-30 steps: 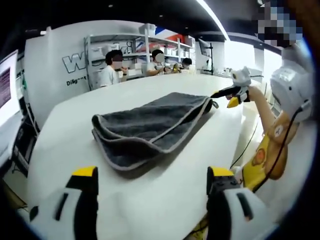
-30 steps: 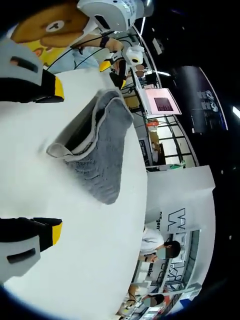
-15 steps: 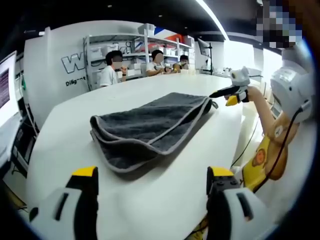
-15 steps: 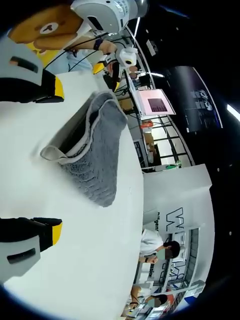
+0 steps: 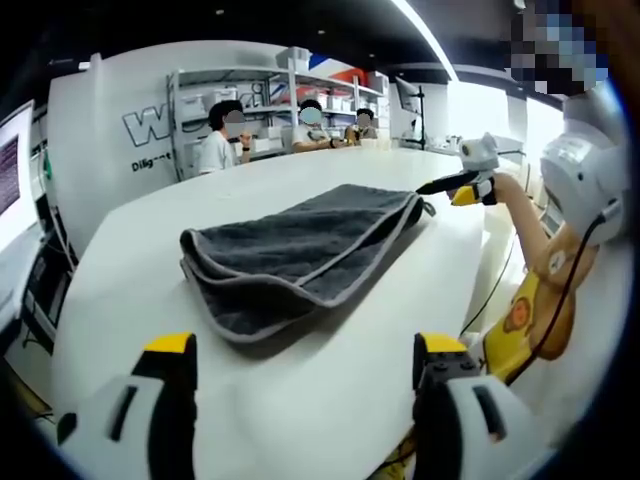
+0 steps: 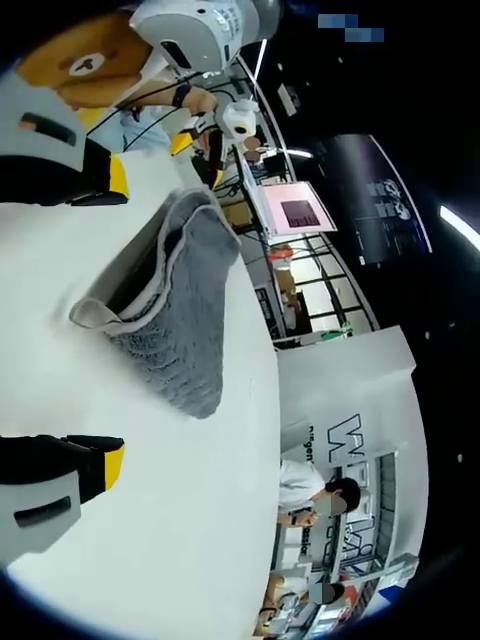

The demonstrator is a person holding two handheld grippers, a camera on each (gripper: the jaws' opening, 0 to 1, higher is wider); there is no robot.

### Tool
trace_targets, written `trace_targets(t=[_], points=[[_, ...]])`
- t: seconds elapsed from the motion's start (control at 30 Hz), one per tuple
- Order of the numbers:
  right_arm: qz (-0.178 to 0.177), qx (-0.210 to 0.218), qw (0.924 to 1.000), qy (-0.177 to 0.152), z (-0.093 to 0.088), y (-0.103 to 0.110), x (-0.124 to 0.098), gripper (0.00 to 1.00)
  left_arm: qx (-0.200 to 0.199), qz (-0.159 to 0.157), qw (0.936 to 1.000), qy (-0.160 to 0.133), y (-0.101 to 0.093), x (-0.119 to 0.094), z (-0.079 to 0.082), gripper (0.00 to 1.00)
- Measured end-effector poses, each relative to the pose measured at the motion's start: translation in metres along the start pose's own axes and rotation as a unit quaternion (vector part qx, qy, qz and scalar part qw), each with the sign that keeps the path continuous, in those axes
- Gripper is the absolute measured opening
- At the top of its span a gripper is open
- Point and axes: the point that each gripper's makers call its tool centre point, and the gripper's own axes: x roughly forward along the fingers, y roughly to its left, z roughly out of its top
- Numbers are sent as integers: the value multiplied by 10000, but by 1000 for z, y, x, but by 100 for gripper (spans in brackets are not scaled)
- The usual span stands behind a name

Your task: Fold the towel on the table until its edges align and the towel forms a compact rectangular stack.

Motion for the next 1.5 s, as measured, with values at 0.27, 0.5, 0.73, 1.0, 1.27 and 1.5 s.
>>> trace_targets(t=[0.27,0.5,0.73,1.0,1.27,1.5], points=[[106,14,9999,89,2,1,5,100,-26,24,10000,-3,1,-1,-1,94],[435,487,9973,-346,35,-2,19,87,-24,-9,10000,-28,-1,-1,-2,94],[170,1181,9902,-723,44,-31,38,62,-20,-40,10000,-75,-2,-2,-1,94],[-142,1247,9909,-485,28,-40,52,52,-37,-70,9999,-67,-1,-1,-4,94],[-215,1449,9885,-362,14,-36,52,50,-58,-195,9997,-143,-1,6,-6,94],[-262,1545,9871,-314,8,-38,53,52,-75,-269,9995,-168,0,9,-7,94]])
